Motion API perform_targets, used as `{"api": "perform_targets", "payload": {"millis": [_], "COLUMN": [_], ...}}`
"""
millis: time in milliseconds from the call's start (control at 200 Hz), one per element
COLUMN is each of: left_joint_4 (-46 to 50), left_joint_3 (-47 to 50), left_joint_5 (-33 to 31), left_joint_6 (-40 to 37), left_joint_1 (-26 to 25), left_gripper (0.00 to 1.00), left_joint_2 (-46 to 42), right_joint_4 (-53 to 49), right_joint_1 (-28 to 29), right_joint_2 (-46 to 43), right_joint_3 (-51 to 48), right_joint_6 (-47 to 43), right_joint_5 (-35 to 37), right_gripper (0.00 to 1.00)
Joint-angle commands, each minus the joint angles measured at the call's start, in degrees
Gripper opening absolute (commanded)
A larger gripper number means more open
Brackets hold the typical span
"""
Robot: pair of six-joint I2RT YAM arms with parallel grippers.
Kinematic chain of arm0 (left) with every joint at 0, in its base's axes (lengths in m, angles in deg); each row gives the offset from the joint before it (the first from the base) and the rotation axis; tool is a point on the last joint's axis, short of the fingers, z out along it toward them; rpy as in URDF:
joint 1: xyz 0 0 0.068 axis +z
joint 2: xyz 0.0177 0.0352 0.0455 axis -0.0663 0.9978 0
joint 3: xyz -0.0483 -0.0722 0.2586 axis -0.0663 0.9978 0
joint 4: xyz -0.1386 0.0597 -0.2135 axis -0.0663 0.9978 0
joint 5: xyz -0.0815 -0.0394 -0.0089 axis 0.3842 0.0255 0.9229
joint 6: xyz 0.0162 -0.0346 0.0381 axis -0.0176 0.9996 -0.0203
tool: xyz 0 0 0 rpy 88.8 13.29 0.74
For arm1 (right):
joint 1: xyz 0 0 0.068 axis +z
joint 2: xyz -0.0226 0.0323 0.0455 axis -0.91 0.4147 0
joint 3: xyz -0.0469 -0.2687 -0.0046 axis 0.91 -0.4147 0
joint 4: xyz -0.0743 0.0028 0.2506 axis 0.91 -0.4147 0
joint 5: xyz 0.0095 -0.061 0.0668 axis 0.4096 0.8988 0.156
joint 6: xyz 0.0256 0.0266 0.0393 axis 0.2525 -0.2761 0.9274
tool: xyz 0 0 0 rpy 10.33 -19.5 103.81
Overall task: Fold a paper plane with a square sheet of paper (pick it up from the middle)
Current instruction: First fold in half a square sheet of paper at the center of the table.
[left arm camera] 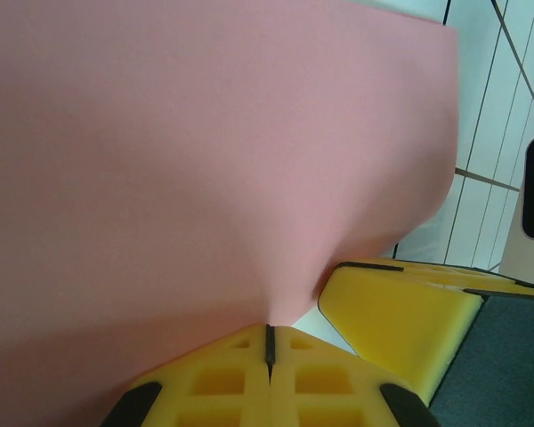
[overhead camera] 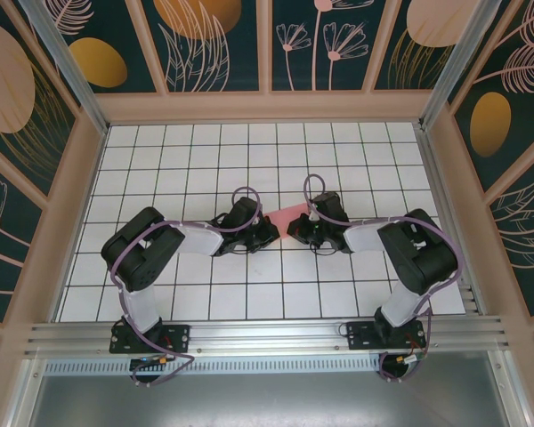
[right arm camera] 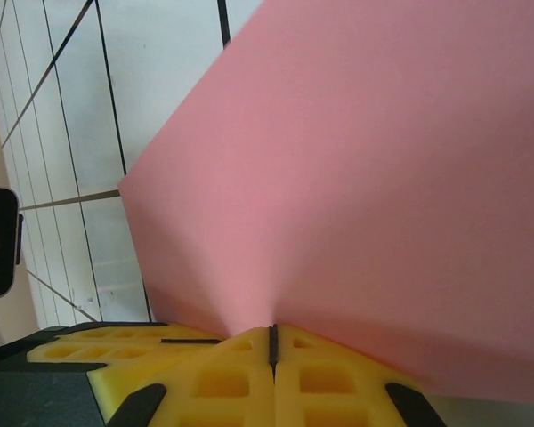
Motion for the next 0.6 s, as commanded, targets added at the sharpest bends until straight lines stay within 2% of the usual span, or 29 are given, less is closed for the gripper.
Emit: {"api": "perform_targets", "payload": {"millis": [0, 135, 595], "left_joint_4": [0.3, -4.1, 3.2], "left_joint_3": [-1.3, -1.0, -2.2], "left_joint_5": [-0.1, 2.0, -0.4], "left_joint_6": [-0.4, -0.3, 0.0], "left_joint_1": [-0.4, -0.4, -0.4], "left_gripper": [0.05, 0.06, 0.05], "left_joint_2": [0.5, 0.5, 2.8], "right_joint_4": [0.5, 0.7, -0.2], "right_joint_1": [0.1, 0.1, 0.1], "right_joint_2": [1.5, 2.3, 2.9], "right_joint_3": [1.4, 1.5, 1.7], "right_joint_6": [-1.5, -1.5, -1.8], "right_joint_5": [-0.4, -1.0, -1.3], "right_gripper": [0.0, 0.0, 0.0]}}
